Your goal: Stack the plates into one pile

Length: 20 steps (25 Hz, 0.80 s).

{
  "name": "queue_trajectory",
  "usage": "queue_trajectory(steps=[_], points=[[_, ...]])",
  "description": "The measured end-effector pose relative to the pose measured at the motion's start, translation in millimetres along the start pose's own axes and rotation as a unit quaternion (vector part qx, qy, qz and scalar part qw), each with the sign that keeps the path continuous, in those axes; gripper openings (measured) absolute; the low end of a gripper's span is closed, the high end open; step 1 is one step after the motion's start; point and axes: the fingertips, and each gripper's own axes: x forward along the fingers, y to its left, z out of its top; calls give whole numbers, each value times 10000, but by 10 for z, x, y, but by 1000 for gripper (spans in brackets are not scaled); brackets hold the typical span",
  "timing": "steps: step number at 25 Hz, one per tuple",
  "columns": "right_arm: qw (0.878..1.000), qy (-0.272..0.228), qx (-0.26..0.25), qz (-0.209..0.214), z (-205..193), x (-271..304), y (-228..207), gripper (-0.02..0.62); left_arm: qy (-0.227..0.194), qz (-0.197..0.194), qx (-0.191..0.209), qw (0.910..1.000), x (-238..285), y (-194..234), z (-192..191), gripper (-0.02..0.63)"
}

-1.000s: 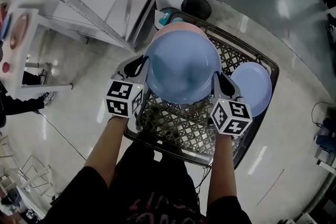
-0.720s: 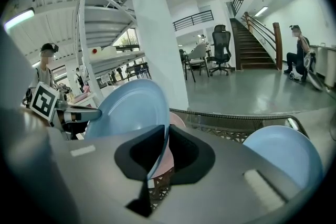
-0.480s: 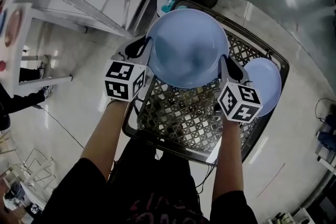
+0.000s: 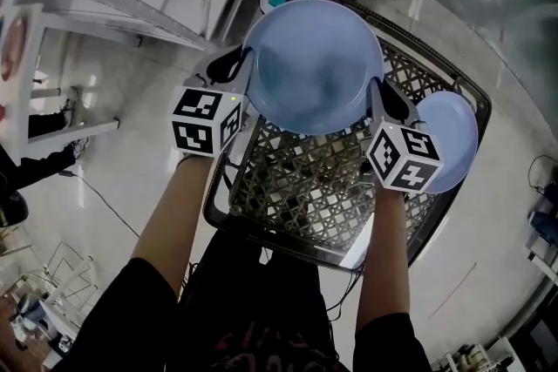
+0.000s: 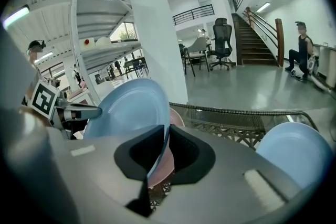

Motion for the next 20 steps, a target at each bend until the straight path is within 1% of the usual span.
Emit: queue_trajectory(steps=[8, 20], points=[[9999, 55, -47, -78, 11, 33, -28, 46, 32, -47, 48, 10000, 71, 10, 30, 32], [9997, 143, -112, -150, -15, 98, -60, 49, 173, -33, 161, 9997, 138, 26, -23, 38]])
